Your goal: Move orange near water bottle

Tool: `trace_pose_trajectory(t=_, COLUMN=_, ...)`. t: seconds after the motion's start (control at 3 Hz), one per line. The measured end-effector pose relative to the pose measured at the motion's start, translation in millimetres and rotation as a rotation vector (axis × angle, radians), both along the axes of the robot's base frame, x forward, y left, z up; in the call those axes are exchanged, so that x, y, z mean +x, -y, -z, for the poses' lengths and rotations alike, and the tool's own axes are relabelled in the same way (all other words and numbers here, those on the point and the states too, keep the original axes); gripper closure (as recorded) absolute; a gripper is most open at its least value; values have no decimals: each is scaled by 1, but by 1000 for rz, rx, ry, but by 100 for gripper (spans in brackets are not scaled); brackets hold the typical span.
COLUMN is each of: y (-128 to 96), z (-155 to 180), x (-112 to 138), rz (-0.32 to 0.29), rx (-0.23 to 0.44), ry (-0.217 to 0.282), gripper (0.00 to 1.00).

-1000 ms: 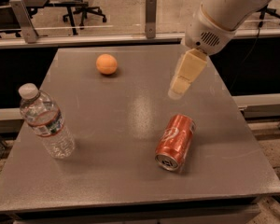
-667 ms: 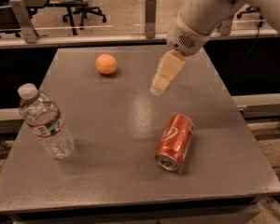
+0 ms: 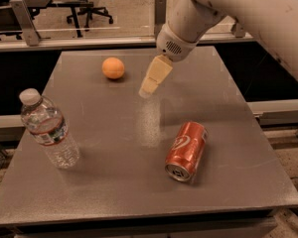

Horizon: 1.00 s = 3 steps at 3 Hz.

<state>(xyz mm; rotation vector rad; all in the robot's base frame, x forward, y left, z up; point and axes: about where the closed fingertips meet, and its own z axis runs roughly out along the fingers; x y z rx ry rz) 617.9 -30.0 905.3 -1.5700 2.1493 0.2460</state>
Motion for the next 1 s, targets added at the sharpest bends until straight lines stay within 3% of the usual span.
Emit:
trace_pose_trajectory(t=0.33, y=-33, z=15, x=29, rz=22, rx=39, ry=26, gripper=0)
trace_pose_trajectory(t=1.0, y=-69, z=31, x=60, rz=35, rx=73, ry=50, gripper=0)
